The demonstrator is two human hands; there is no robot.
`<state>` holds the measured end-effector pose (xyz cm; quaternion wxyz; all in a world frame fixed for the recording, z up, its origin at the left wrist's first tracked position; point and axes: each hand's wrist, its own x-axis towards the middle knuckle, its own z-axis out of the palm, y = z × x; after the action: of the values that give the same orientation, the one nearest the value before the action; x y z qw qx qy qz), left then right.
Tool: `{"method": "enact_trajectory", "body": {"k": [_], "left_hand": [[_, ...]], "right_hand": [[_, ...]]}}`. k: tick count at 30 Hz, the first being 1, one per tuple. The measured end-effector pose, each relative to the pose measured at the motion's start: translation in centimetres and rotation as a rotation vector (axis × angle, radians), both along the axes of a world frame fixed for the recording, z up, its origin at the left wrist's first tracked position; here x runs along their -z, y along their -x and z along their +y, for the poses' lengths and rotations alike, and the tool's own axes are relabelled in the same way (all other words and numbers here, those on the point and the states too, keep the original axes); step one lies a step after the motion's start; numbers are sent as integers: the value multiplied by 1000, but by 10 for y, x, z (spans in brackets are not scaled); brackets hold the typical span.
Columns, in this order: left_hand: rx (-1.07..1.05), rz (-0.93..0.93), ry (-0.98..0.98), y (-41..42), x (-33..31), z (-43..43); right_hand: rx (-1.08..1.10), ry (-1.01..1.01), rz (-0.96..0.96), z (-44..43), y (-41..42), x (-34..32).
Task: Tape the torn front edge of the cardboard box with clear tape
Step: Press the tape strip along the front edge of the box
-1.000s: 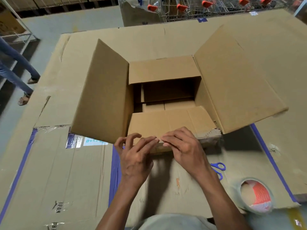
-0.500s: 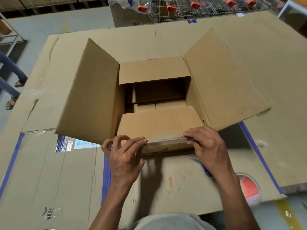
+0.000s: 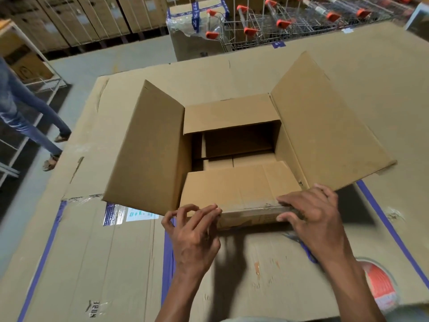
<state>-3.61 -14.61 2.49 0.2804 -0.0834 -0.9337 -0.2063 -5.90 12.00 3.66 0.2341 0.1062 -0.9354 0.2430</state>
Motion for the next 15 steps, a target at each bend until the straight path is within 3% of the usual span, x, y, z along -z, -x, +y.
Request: {"method": "enact_trajectory", "body": {"k": [6, 10, 15], "left_hand": [[284, -64, 272, 16, -1, 46], [219, 89, 130, 22, 5, 15], [105, 94, 148, 10, 4, -33]], "right_hand": [[-204, -18, 62, -52, 8, 18], [-174, 62, 18, -14, 3, 15], [-1, 59, -21, 27, -5, 16]]}}
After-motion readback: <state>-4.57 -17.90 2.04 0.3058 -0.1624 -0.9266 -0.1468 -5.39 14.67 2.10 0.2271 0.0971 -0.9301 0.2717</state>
